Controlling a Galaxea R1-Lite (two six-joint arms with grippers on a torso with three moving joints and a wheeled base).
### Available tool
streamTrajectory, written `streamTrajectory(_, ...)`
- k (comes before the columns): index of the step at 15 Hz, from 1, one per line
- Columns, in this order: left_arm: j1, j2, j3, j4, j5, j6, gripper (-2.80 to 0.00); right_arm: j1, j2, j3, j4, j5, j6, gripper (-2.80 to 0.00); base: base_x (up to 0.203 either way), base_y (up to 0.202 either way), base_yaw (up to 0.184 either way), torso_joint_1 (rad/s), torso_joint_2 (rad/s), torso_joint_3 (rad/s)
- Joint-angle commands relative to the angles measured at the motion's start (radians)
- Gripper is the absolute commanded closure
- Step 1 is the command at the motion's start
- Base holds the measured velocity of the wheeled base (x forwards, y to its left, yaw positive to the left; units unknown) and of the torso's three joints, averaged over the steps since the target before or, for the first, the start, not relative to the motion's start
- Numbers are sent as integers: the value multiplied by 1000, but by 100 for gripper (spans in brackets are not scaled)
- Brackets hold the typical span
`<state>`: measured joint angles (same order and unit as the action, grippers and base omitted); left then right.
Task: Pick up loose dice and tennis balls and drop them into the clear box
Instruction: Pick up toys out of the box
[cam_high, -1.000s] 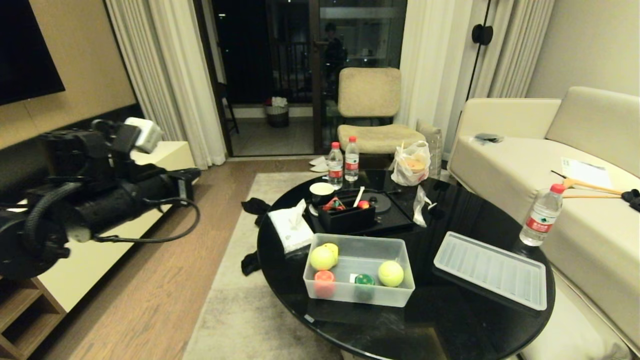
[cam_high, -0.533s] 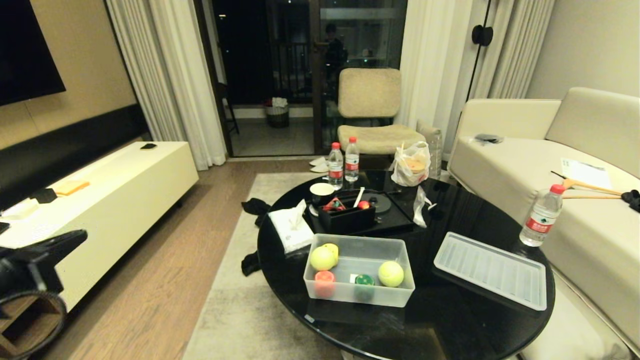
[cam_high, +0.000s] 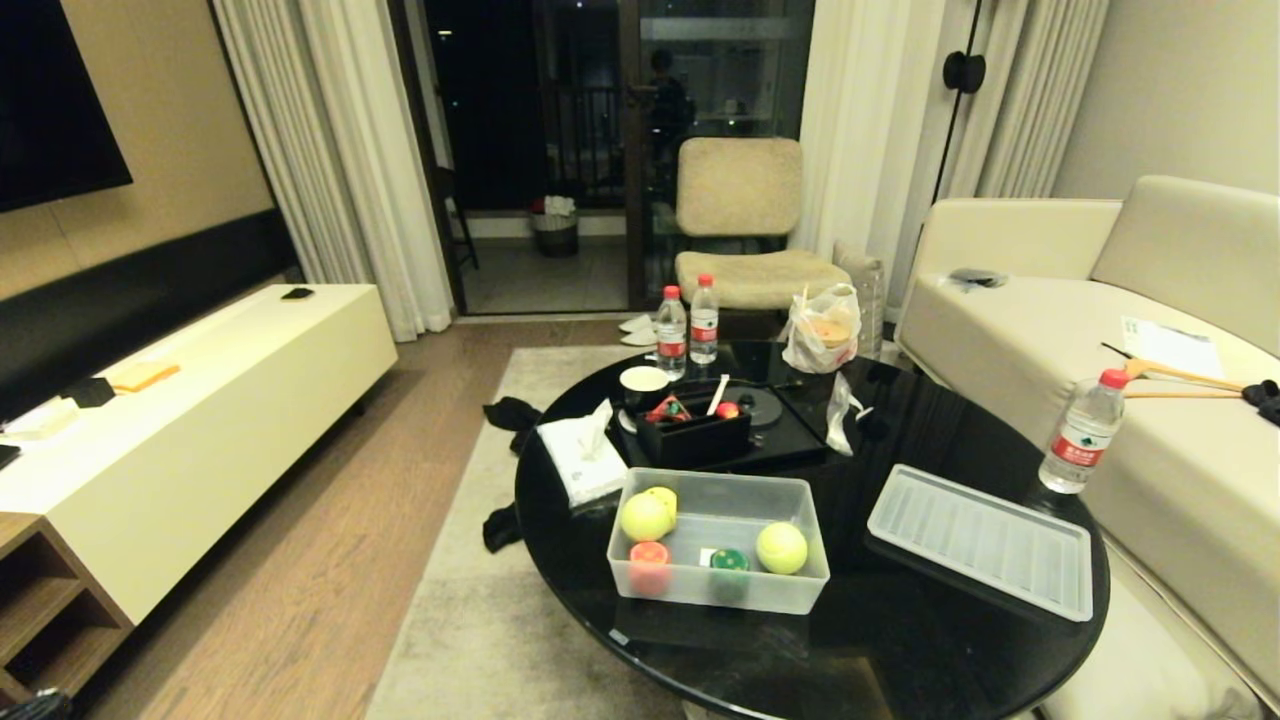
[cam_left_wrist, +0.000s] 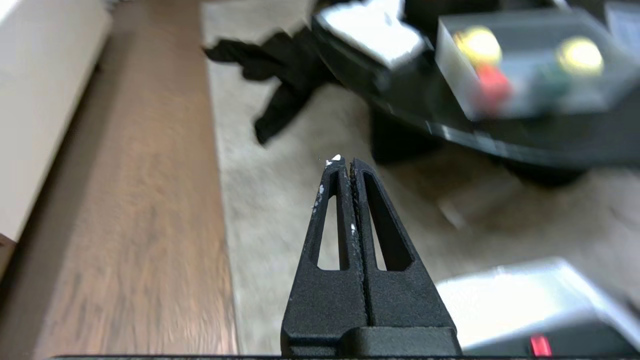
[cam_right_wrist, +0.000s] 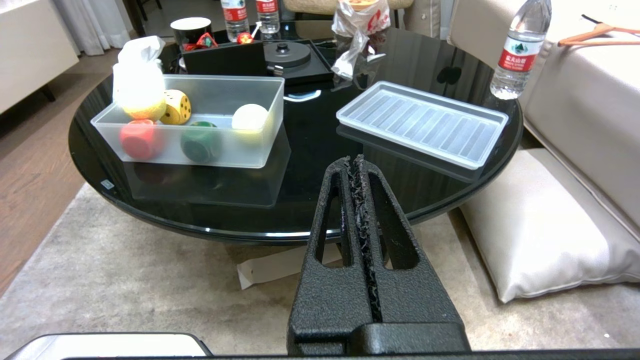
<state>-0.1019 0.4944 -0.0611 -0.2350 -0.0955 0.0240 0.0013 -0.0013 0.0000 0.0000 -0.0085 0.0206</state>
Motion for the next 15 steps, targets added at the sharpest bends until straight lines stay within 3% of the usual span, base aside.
streamTrajectory(1,-47,-210,32,172,4,4,0,1,1,1,0,1,0,0,0,0,0,0,0,0)
streamTrajectory(3,-61,-214,63,146,54,-7,0,1,1,1,-1,0,0,0,0,0,0,0,0,0)
streamTrajectory(8,-76,-214,62,135,44,42,0,2,1,0,-2,-1,-1,0,0,0,0,0,0,0)
streamTrajectory(10,-73,-214,63,146,104,19,0,1,1,1,0,-1,1,0,0,0,0,0,0,0)
streamTrajectory(11,-43,-213,61,152,115,-4,0,0,1,0,0,-1,1,0,0,0,0,0,0,0)
streamTrajectory(13,105,-222,60,173,106,-5,0,1,1,1,0,-1,1,0,0,0,0,0,0,0)
streamTrajectory(15,153,-266,62,196,96,5,0,0,1,0,0,1,1,0,0,0,0,0,0,0)
